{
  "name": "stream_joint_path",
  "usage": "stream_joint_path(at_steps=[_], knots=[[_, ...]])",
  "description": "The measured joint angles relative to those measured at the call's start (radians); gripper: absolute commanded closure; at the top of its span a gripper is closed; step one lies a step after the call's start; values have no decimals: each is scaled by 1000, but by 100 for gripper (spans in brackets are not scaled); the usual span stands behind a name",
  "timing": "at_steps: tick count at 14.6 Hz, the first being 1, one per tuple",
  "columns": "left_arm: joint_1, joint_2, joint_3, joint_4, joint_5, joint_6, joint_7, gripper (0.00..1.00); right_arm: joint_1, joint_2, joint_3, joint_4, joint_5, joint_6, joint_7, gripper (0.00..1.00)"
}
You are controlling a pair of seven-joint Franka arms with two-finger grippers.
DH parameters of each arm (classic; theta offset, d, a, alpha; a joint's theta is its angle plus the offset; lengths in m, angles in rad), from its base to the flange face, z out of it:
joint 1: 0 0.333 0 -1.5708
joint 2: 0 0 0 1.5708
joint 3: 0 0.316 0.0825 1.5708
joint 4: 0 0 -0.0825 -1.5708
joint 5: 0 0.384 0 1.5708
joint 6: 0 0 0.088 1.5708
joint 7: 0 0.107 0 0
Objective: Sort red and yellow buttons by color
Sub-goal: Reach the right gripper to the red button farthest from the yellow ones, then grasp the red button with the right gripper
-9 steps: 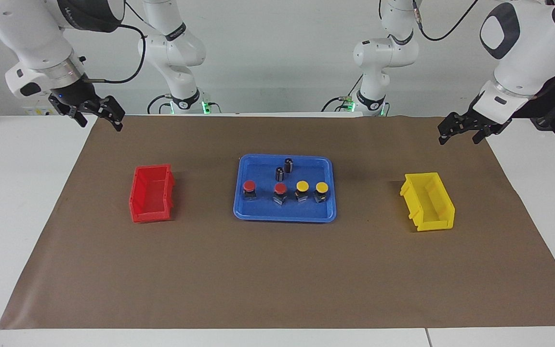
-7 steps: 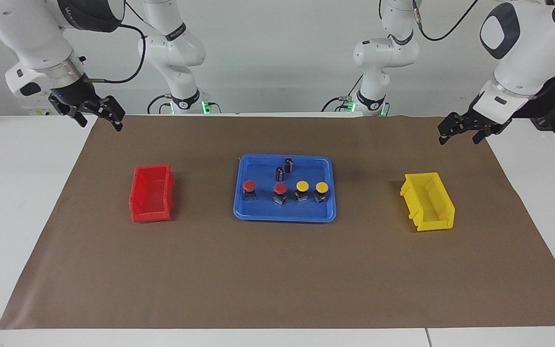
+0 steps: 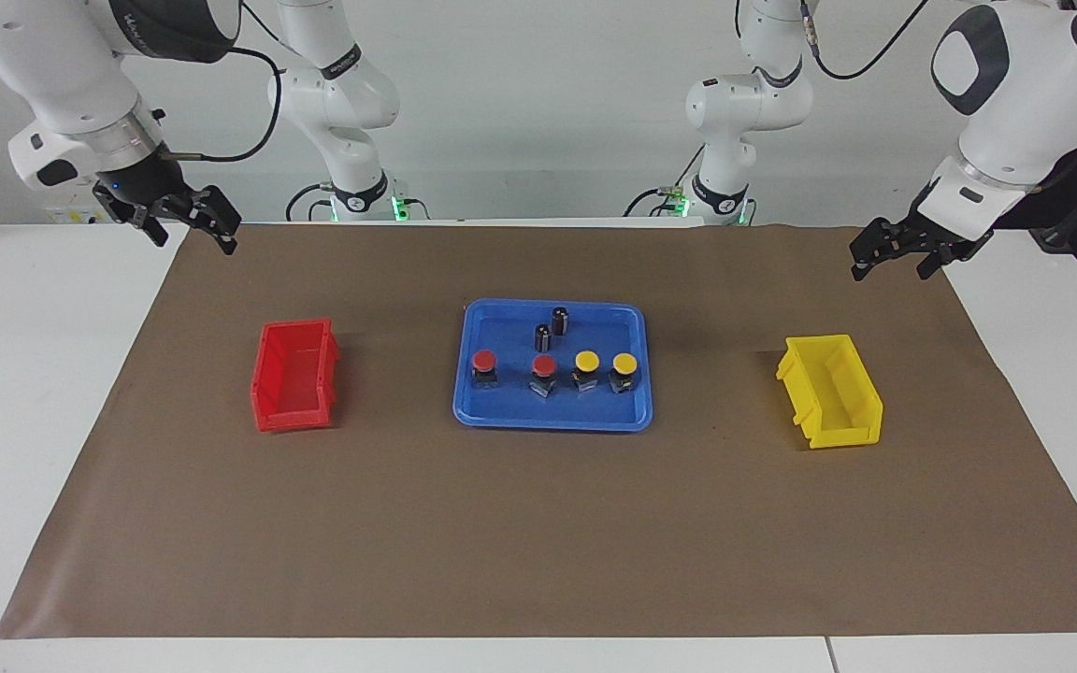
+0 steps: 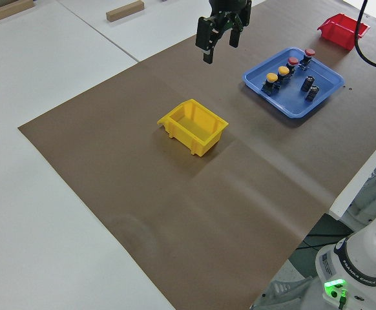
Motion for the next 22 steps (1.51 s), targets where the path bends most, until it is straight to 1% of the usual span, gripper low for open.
stream_joint_path(at_steps=[4,6,8,10,11,12,14,15,17,19,22], knots=[[0,0,0,0,0,0,0,0,2,0,4,3,6,10,0,0],[0,0,0,0,0,0,0,0,8,4,26,15,20,24,0,0],[0,0,0,0,0,0,0,0,44,17,53,39,24,26,36,0],[0,0,0,0,0,0,0,0,134,56,67,65,24,33,163,0],[0,0,0,-1,0,0,0,0,196,93,71,83,23,56,235,0],[0,0,0,-1,0,0,0,0,261,142,73,105,20,92,309,0],[0,0,0,-1,0,0,0,0,372,239,76,124,13,206,453,0],[0,0,0,-1,0,0,0,0,414,279,77,117,10,261,502,0],[0,0,0,-1,0,0,0,0,474,334,77,65,1,371,556,0],[0,0,0,-1,0,0,0,0,511,356,76,-15,-35,464,593,0],[0,0,0,-1,0,0,0,0,544,368,76,-136,-75,573,621,0]])
